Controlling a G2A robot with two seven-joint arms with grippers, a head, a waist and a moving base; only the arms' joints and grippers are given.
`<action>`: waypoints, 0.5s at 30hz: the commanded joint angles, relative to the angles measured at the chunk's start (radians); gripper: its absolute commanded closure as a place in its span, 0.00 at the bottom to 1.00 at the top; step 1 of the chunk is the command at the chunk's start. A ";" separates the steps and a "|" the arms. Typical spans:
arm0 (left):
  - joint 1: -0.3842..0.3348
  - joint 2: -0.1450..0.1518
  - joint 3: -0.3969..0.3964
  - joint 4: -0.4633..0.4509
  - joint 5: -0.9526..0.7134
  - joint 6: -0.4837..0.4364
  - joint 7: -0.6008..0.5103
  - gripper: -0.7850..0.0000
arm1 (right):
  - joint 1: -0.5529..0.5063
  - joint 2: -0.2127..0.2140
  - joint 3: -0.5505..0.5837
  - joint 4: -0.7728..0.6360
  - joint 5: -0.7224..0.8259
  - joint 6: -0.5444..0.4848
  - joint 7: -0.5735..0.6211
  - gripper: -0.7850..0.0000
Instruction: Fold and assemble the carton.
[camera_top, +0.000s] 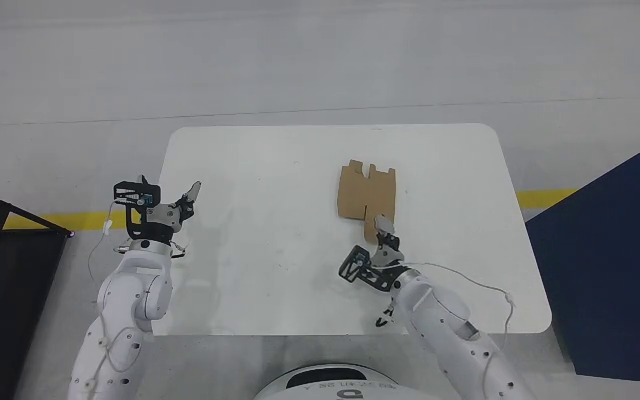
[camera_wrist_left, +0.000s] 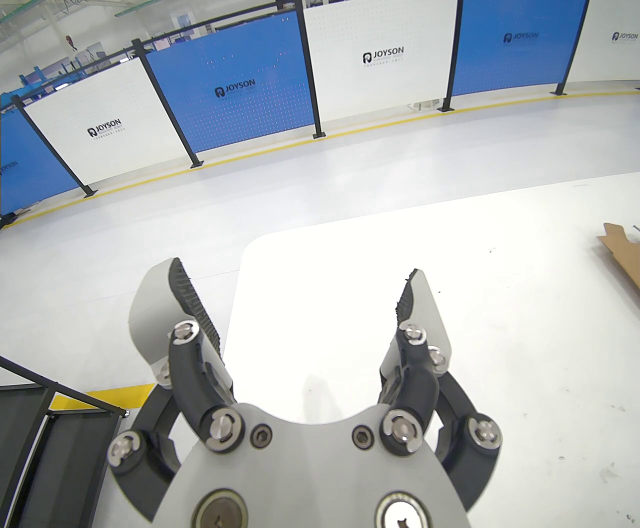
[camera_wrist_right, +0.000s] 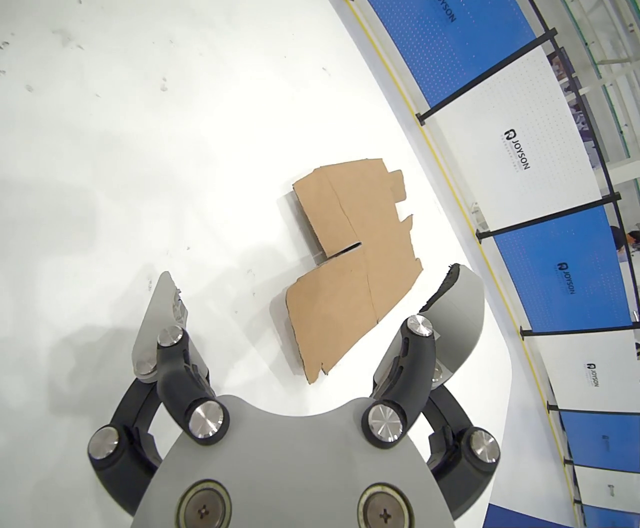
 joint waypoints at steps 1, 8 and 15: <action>0.000 0.000 0.000 0.000 0.000 0.000 0.000 0.00 | 0.022 -0.005 -0.011 0.018 -0.010 0.021 0.040 0.27; 0.000 0.000 0.000 0.000 0.000 0.000 0.000 0.00 | 0.055 -0.018 -0.032 0.057 -0.015 0.064 0.115 0.42; 0.000 0.000 0.000 0.000 0.000 0.000 0.000 0.00 | 0.060 -0.024 -0.036 0.065 -0.083 0.123 0.200 0.58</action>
